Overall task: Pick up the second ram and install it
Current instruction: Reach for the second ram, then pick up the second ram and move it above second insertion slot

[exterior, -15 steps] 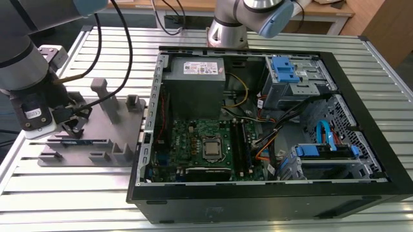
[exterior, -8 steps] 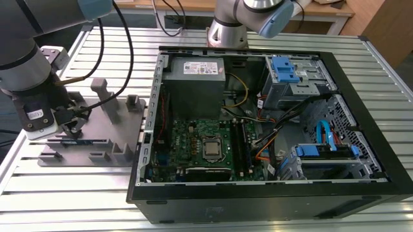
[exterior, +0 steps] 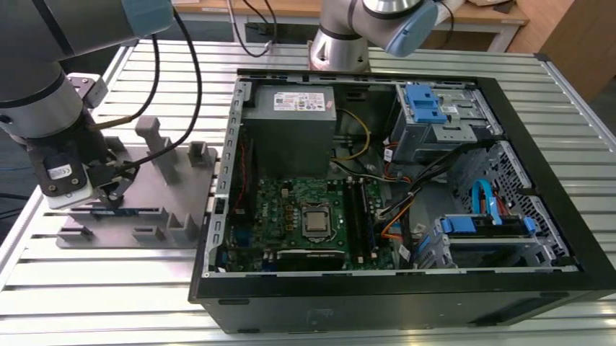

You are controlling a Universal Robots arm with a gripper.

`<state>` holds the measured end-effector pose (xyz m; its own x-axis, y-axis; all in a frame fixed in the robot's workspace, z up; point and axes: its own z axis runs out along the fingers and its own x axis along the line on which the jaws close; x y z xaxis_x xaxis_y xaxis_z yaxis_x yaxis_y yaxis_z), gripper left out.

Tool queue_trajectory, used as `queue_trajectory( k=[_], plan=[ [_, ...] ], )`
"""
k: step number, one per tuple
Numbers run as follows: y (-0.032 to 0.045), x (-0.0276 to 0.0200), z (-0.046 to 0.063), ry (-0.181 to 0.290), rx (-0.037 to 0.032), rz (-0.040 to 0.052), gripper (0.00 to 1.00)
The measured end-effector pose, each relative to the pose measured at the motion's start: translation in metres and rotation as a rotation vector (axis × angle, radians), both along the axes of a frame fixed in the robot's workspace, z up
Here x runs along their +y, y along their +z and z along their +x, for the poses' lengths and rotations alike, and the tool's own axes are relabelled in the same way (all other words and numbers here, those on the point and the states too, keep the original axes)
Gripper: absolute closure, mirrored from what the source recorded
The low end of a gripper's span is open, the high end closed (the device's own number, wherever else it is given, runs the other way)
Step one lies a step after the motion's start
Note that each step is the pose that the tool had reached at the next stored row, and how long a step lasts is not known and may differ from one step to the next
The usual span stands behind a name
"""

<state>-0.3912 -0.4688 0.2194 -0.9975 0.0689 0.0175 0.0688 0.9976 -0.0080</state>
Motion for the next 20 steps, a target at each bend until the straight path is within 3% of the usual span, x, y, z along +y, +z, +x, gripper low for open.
queue_trajectory(
  k=[16,20],
  plan=[
    [-0.0013,0.0001,-0.0001,0.001,0.0001,-0.0001,0.89],
    [-0.0013,0.0001,0.0000,0.021,0.0001,-0.0001,0.89]
  ],
)
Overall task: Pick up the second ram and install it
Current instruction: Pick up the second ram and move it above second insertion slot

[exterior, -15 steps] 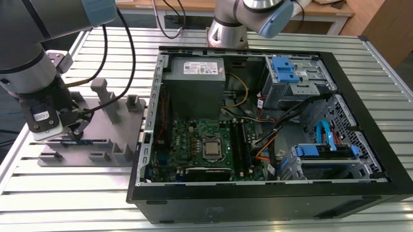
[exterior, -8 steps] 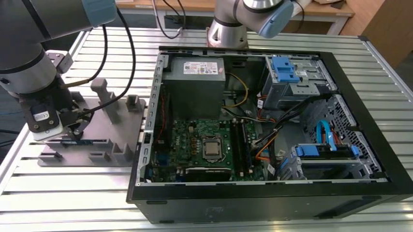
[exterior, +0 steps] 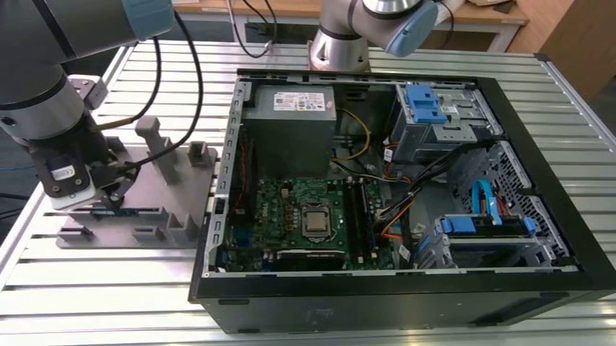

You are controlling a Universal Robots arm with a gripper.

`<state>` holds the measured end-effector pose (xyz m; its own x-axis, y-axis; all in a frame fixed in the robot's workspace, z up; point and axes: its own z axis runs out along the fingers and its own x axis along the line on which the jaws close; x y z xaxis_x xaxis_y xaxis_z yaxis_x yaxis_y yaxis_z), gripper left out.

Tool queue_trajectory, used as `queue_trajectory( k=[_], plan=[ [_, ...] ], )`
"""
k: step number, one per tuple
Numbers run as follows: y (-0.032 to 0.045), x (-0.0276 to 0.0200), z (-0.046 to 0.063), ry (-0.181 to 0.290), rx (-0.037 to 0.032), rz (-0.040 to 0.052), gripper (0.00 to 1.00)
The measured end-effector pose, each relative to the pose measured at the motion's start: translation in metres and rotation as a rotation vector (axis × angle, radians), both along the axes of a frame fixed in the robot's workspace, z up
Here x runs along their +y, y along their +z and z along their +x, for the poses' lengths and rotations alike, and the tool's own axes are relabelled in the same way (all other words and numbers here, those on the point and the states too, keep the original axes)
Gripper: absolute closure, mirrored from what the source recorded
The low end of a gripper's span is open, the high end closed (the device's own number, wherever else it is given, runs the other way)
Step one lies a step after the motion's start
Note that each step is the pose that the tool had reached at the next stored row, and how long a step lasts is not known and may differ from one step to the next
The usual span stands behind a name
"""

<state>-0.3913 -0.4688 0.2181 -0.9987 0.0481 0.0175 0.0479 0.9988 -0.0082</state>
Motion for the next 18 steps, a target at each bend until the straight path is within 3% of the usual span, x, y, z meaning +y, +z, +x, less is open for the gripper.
queue_trajectory(
  k=[18],
  plan=[
    [0.0000,0.0000,0.0000,0.294,0.0000,0.0000,0.89]
  ],
)
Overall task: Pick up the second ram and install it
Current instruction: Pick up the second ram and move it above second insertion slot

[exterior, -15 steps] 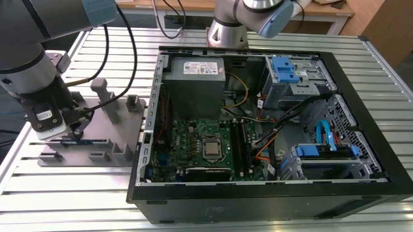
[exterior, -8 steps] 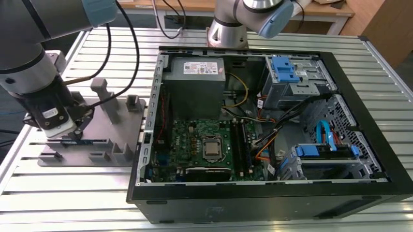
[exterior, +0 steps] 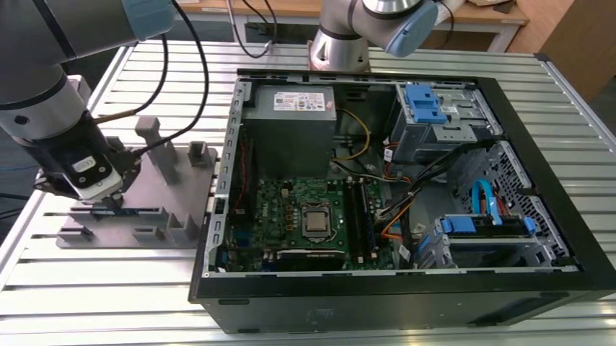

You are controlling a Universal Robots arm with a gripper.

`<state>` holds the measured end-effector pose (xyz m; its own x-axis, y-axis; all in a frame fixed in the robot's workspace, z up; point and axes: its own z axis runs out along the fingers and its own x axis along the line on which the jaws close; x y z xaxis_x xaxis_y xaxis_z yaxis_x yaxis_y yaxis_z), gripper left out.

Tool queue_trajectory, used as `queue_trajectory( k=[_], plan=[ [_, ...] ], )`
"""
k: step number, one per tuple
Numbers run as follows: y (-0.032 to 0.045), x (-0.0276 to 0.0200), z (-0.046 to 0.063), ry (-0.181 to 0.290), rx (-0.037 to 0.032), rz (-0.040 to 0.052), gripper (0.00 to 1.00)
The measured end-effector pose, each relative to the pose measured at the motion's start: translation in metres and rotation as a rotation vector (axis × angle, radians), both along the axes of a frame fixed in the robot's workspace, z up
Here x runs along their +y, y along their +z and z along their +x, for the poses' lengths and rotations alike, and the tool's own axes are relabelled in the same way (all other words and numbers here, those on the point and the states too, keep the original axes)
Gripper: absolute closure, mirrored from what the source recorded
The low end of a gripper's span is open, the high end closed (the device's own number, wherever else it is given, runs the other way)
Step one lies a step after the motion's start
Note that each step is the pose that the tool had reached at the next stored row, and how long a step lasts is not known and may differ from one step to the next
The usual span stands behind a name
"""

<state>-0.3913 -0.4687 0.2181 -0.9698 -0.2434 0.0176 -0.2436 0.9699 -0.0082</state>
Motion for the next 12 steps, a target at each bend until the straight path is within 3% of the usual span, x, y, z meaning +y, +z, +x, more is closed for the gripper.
queue_trajectory(
  k=[12],
  plan=[
    [-0.0001,0.0000,0.0000,0.187,0.0000,0.0000,0.89]
  ],
)
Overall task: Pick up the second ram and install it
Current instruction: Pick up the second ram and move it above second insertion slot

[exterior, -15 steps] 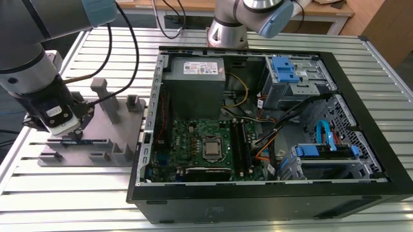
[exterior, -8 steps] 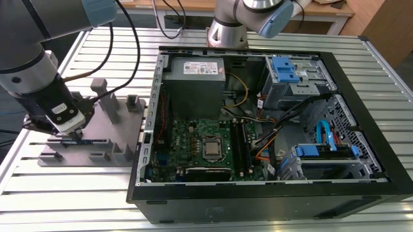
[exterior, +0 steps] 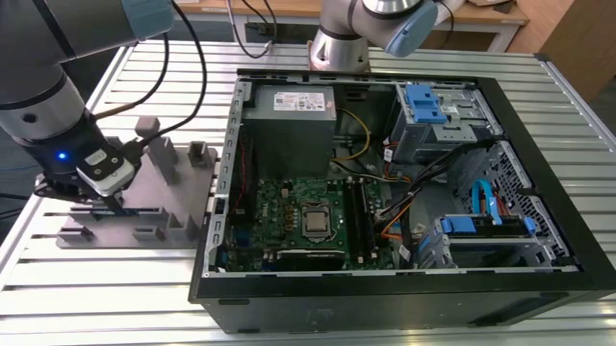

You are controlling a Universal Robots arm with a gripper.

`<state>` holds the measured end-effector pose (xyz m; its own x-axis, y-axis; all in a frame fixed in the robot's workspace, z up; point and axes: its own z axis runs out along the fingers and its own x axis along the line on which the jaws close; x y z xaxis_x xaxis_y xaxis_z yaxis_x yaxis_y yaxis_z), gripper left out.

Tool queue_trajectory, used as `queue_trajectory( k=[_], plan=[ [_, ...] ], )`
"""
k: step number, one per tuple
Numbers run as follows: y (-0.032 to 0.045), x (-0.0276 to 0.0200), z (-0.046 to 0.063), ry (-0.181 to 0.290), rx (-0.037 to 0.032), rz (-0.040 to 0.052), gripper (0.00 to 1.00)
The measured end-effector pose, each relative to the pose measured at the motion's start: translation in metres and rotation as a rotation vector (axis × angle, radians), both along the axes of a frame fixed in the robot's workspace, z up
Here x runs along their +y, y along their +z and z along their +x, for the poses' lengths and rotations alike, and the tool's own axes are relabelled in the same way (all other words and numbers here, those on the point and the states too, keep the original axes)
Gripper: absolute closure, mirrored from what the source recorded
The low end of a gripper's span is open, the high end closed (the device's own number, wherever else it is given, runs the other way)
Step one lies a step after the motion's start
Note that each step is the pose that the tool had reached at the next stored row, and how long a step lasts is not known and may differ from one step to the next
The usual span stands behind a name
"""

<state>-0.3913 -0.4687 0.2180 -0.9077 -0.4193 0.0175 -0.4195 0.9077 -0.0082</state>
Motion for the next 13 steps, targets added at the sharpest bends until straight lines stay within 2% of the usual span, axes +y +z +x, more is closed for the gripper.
queue_trajectory(
  k=[13],
  plan=[
    [0.0000,0.0000,0.0000,0.181,0.0000,0.0000,0.89]
  ],
)
